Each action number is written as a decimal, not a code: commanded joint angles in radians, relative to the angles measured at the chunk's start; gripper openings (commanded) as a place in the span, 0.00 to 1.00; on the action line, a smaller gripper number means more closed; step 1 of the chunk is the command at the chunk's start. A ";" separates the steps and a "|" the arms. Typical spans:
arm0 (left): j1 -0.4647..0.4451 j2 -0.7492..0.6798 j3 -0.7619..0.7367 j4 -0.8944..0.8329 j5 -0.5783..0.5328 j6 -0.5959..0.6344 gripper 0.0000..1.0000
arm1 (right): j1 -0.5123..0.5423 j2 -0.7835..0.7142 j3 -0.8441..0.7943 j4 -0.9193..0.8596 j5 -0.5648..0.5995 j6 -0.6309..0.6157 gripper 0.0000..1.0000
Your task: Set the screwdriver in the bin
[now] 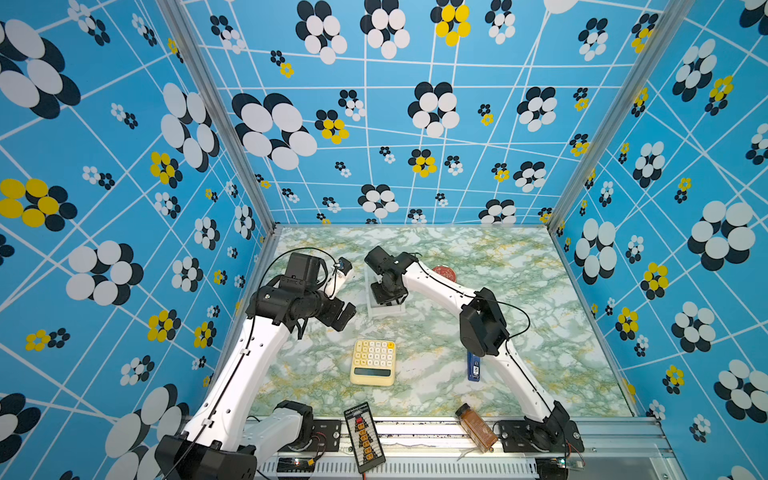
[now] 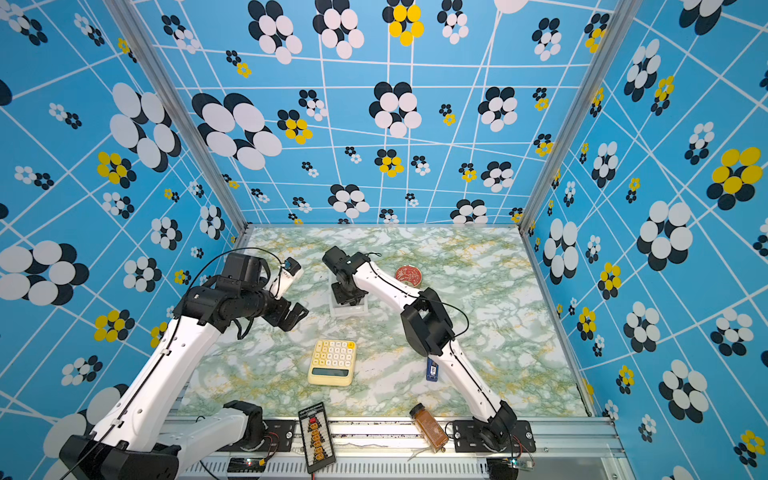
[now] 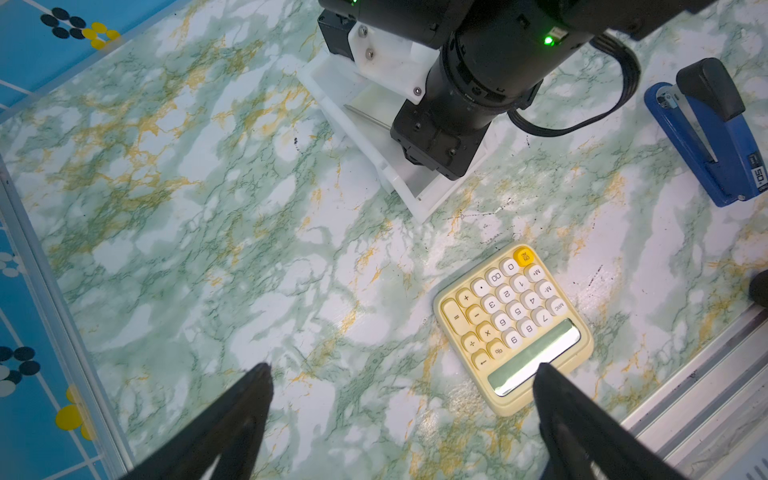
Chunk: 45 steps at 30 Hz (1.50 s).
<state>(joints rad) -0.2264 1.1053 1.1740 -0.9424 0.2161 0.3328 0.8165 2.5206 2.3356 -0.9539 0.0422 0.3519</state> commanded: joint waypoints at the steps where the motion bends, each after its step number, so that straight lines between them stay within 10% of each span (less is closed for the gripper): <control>1: 0.010 0.010 0.028 -0.006 0.022 -0.011 0.99 | -0.005 -0.018 0.036 -0.005 0.012 -0.001 0.37; 21: 0.027 0.033 0.019 0.032 -0.007 -0.043 0.99 | 0.010 -0.226 -0.002 -0.022 0.021 0.001 0.38; 34: 0.053 0.086 0.017 0.124 -0.133 -0.158 0.99 | -0.047 -0.957 -0.892 0.450 0.189 0.041 0.50; 45: 0.073 -0.010 -0.262 0.424 -0.267 -0.295 0.99 | -0.084 -1.411 -1.407 0.686 0.570 -0.039 0.61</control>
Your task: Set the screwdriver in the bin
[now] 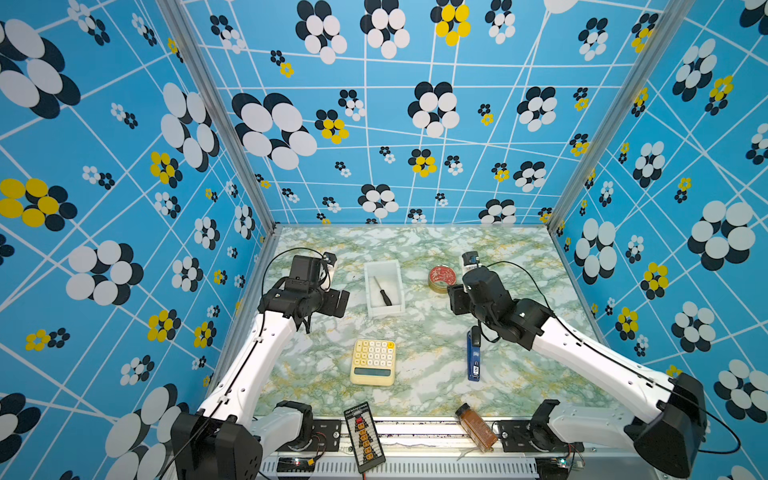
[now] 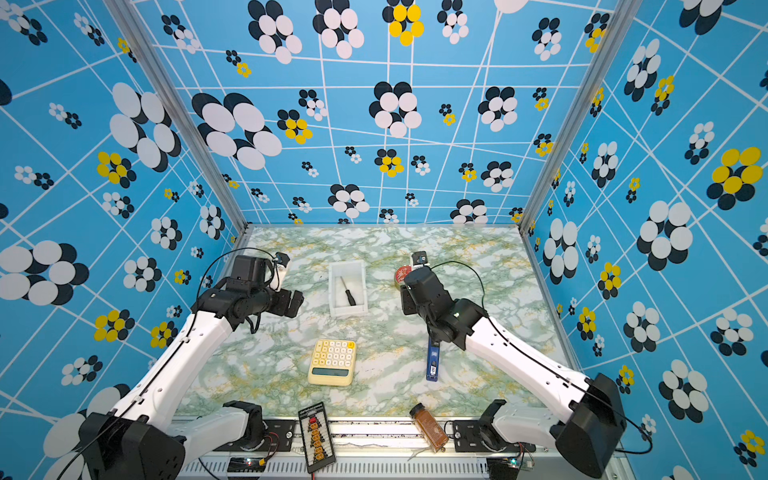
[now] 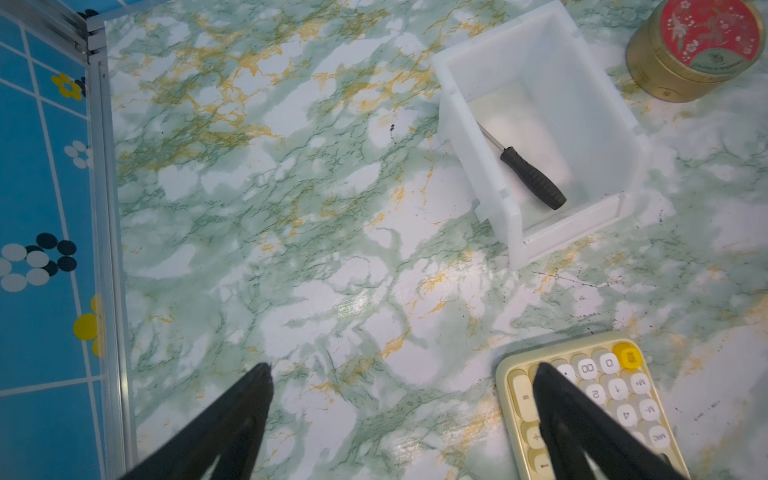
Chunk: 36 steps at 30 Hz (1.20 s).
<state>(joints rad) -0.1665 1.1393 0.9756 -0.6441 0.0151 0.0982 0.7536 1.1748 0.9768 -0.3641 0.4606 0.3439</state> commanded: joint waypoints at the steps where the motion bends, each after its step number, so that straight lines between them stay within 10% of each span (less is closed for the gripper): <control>1: 0.015 -0.050 -0.086 0.149 -0.082 -0.067 0.99 | -0.035 -0.085 -0.063 0.098 0.150 -0.029 0.61; 36: 0.268 0.101 -0.419 0.963 -0.020 -0.287 0.99 | -0.560 -0.128 -0.374 0.463 0.089 -0.052 0.67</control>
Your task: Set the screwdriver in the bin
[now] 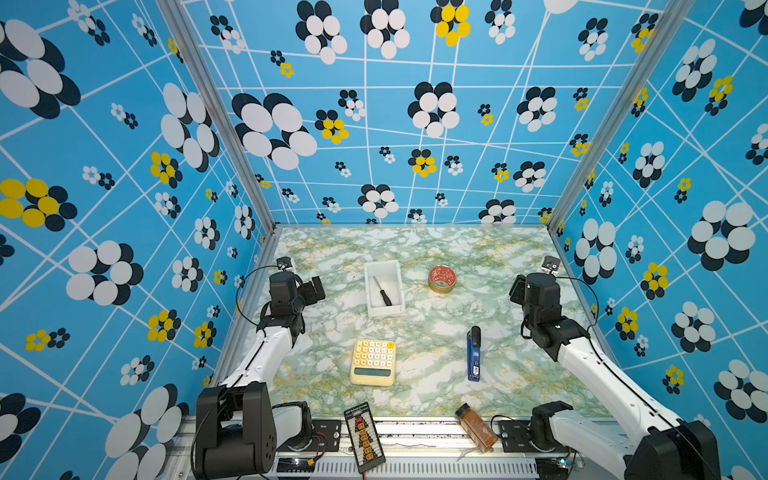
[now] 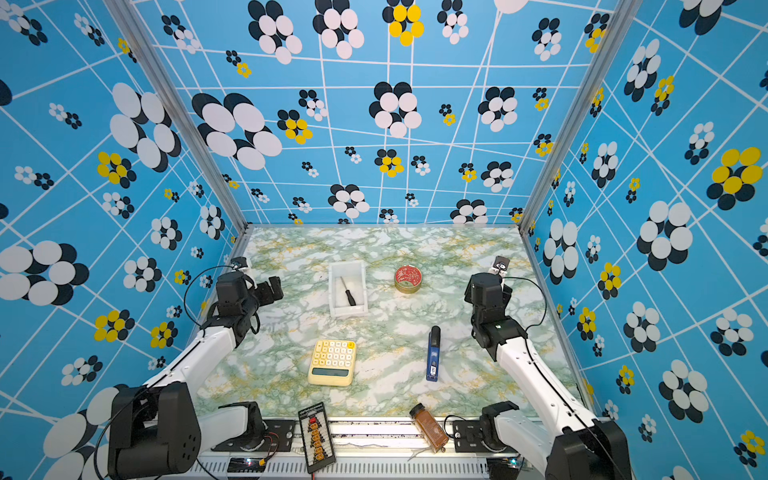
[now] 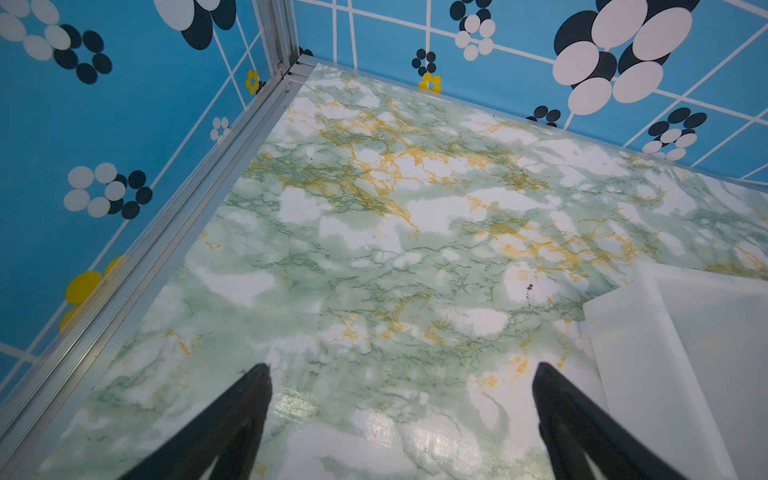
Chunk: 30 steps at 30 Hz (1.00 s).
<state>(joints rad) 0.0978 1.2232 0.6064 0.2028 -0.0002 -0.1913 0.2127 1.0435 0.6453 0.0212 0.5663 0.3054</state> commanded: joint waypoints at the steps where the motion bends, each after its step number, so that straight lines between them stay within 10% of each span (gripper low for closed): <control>1: 0.003 0.015 -0.071 0.154 -0.002 0.004 0.99 | -0.027 0.002 -0.058 0.102 -0.012 -0.030 0.67; 15: -0.056 0.035 -0.378 0.706 0.064 0.123 0.99 | -0.053 0.012 -0.305 0.488 -0.003 -0.158 0.70; 30: -0.063 0.325 -0.391 1.036 0.039 0.135 0.99 | -0.055 0.245 -0.365 0.803 -0.070 -0.289 0.74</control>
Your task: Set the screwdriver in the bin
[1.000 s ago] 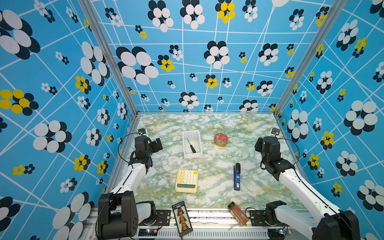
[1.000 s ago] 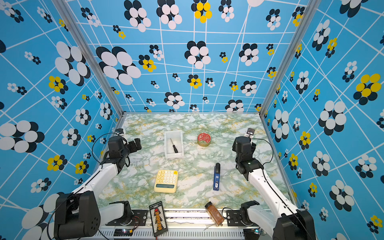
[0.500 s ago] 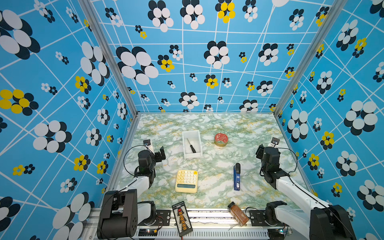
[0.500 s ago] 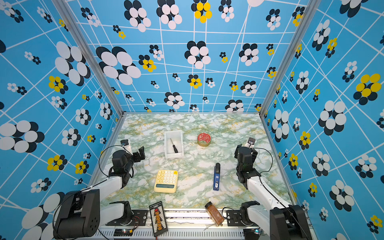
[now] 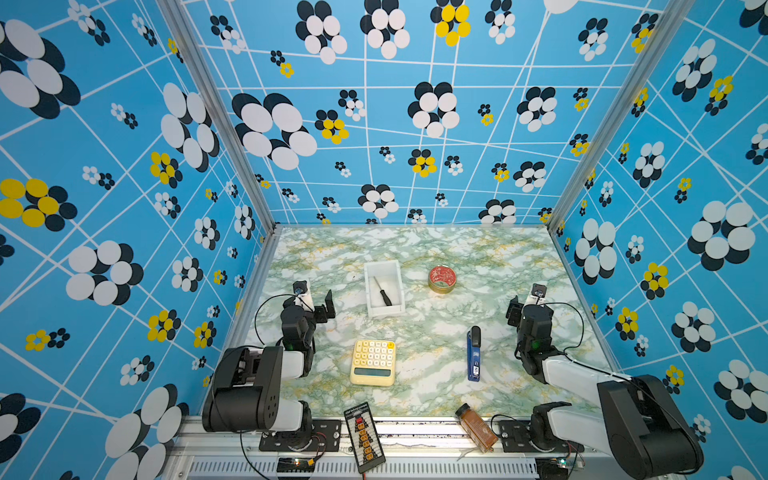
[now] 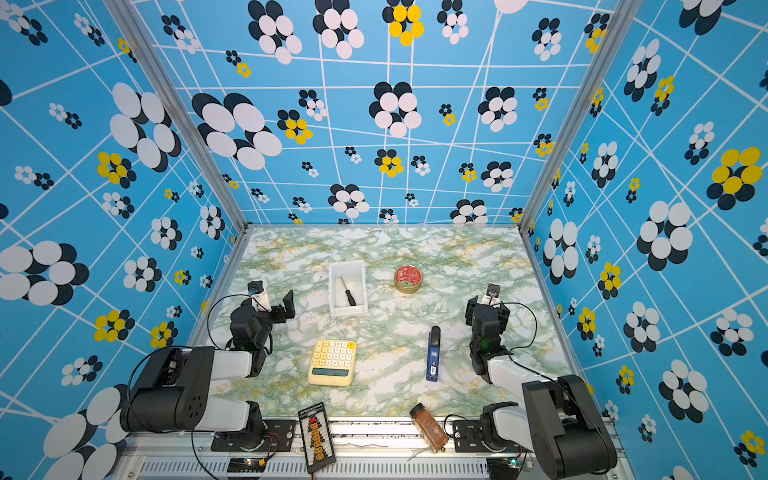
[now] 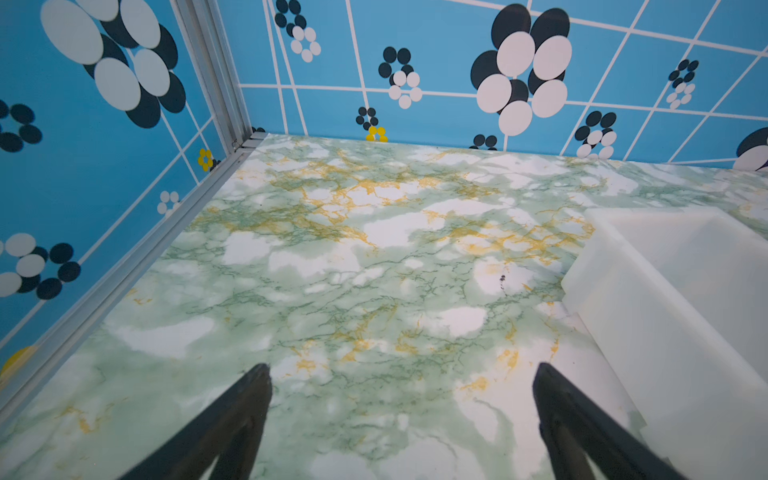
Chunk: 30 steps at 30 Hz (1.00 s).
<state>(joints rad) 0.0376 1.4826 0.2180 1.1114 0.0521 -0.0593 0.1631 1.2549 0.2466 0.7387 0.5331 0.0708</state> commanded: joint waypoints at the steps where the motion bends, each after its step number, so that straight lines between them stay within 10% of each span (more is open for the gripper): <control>1: -0.002 0.096 -0.007 0.168 -0.015 0.004 0.99 | -0.008 0.059 0.042 0.110 -0.046 -0.069 0.74; 9: -0.003 0.088 -0.011 0.159 -0.006 0.004 0.99 | -0.039 0.320 0.102 0.287 -0.125 -0.047 0.76; 17: -0.003 0.120 -0.061 0.286 -0.037 -0.005 0.99 | -0.109 0.291 0.125 0.188 -0.195 -0.014 0.99; 30: -0.004 0.121 -0.060 0.286 -0.043 -0.010 0.99 | -0.109 0.290 0.126 0.187 -0.197 -0.016 0.99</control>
<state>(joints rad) 0.0376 1.5898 0.1680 1.3682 0.0257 -0.0605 0.0555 1.5566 0.3546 0.9237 0.3485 0.0444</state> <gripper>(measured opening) 0.992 0.991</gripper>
